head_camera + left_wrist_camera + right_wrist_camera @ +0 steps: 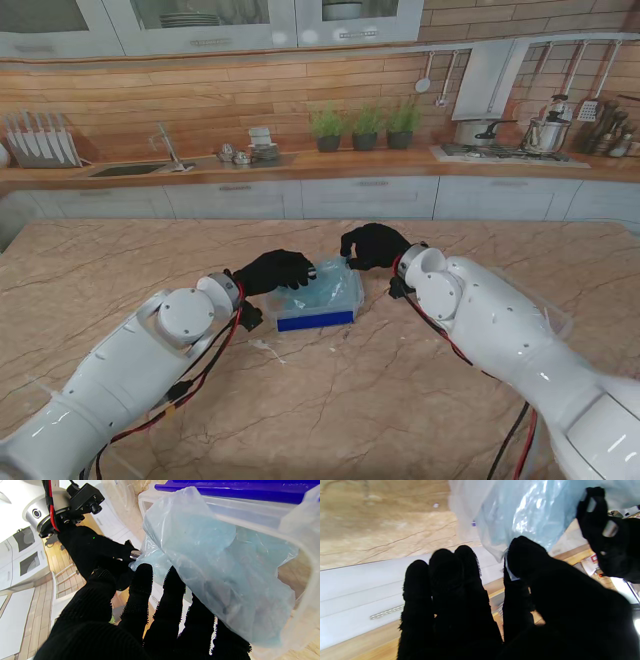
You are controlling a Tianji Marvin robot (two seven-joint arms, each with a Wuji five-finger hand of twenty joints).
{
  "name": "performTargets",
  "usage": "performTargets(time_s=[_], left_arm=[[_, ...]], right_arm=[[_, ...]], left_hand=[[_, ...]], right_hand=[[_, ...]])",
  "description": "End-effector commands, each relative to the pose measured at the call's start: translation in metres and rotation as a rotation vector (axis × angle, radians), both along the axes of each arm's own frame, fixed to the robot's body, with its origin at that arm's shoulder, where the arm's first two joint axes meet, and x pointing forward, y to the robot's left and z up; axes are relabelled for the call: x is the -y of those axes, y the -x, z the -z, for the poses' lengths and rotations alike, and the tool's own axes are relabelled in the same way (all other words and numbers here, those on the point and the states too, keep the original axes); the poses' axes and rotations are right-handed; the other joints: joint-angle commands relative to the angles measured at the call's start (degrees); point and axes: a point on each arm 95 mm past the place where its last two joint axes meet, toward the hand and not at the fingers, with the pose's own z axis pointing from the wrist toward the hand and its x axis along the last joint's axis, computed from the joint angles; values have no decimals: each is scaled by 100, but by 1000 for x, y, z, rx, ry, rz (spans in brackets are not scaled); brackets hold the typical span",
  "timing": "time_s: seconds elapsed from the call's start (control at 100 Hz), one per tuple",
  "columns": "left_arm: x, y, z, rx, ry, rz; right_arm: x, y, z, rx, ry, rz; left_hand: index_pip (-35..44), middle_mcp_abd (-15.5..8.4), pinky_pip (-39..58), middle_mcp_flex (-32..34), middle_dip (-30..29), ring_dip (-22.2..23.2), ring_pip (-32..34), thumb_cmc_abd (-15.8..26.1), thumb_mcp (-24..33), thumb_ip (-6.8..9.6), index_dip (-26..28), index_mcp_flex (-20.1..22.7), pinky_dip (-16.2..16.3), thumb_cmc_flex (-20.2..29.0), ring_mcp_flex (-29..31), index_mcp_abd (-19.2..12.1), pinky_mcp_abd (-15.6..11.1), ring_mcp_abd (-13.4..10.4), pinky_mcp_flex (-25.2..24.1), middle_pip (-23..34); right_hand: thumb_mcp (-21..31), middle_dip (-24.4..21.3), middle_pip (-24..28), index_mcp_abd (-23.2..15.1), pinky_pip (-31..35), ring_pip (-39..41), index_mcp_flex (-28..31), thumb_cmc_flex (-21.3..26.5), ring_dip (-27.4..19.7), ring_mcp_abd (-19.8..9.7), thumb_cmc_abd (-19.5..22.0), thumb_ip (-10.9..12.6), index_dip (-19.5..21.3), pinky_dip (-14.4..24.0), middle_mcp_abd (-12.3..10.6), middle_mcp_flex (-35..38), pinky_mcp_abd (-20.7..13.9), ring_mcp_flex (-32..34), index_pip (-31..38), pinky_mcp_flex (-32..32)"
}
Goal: Fold the bubble film and place it into the plastic crate
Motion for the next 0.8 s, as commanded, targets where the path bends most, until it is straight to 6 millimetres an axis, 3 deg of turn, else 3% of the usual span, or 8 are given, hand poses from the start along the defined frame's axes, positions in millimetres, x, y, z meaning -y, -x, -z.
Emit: performTargets(time_s=[0.0, 0.1, 0.27, 0.33, 0.41, 0.62, 0.7, 0.79], left_arm=[[5, 1, 2, 2, -10, 15], [6, 0, 4, 25, -43, 30], [6, -2, 7, 80, -123, 78], [6, -3, 7, 99, -147, 97], [6, -4, 8, 120, -179, 128], [6, -8, 8, 184, -296, 232], [6, -9, 10, 202, -341, 273], [5, -11, 14, 233, -381, 292]], right_arm=[[-20, 0, -6, -2, -20, -39], [-26, 0, -5, -3, -12, -67], [-36, 0, -4, -11, -4, -108], [-39, 0, -4, -13, 4, -124], [-42, -1, -4, -14, 16, -144], [-52, -2, -1, -23, 53, -189], [-55, -1, 1, -35, 61, -204], [-59, -1, 4, -39, 81, -214]], left_hand=[[135, -111, 284, -2, 40, 123, 127, -208, 457, -2, -125, -61, 191, 97, 21, -106, 146, 56, 53, 87], [249, -169, 496, -44, 27, 165, 161, -638, 1110, -65, -193, -144, 322, 187, 18, -166, 103, -7, 143, 86], [474, -300, 797, -175, 14, 395, 260, -1426, 2455, -320, -279, -317, 574, 295, 24, -254, -146, -173, 367, 133], [553, -338, 755, -136, 481, 436, 250, -1694, 2950, -419, -293, -348, 587, 387, 44, -295, -245, -236, 452, 6], [608, -420, 600, -80, 695, 426, 193, -1799, 3451, -404, -237, -325, 521, 522, 33, -343, -400, -326, 536, -169], [809, -677, 73, -70, 570, 617, -193, -1792, 3945, -210, -41, -93, 118, 901, 331, -555, -866, -592, 1042, -242], [894, -749, -16, -64, 498, 639, -291, -1802, 3970, -197, -6, -22, -1, 962, 416, -616, -932, -634, 1168, -191], [965, -755, -16, 16, 483, 688, -295, -1788, 3930, -232, 9, 53, -140, 1060, 532, -649, -892, -628, 1307, -150]], right_hand=[[168, 26, 224, -229, 332, 326, 222, 183, 141, -90, -224, -268, -124, 62, 64, 165, -84, 188, 192, 45], [73, 194, 461, -258, 467, 616, 330, 128, 297, -164, -243, -248, -277, 140, 93, 67, -104, 128, 181, -27], [-19, 282, 642, -172, 565, 838, 469, 107, 417, -186, -320, -212, -454, 209, 66, 126, -127, 159, 166, -65], [-46, 255, 634, -164, 586, 844, 507, 91, 422, -176, -344, -205, -506, 223, 23, 185, -132, 172, 164, -62], [-79, 201, 591, -153, 598, 839, 545, 75, 425, -170, -389, -184, -576, 236, -12, 256, -141, 171, 165, -83], [-77, 167, 551, -104, 696, 787, 540, -21, 409, -131, -435, -151, -644, 306, -28, 269, -213, 152, 184, -181], [-69, 179, 570, -58, 813, 827, 564, -60, 419, -106, -481, -151, -680, 366, -5, 294, -251, 188, 193, -133], [-24, 234, 689, -45, 1437, 1162, 616, -107, 506, -121, -556, -154, -728, 662, 35, 342, -407, 358, 228, 162]])
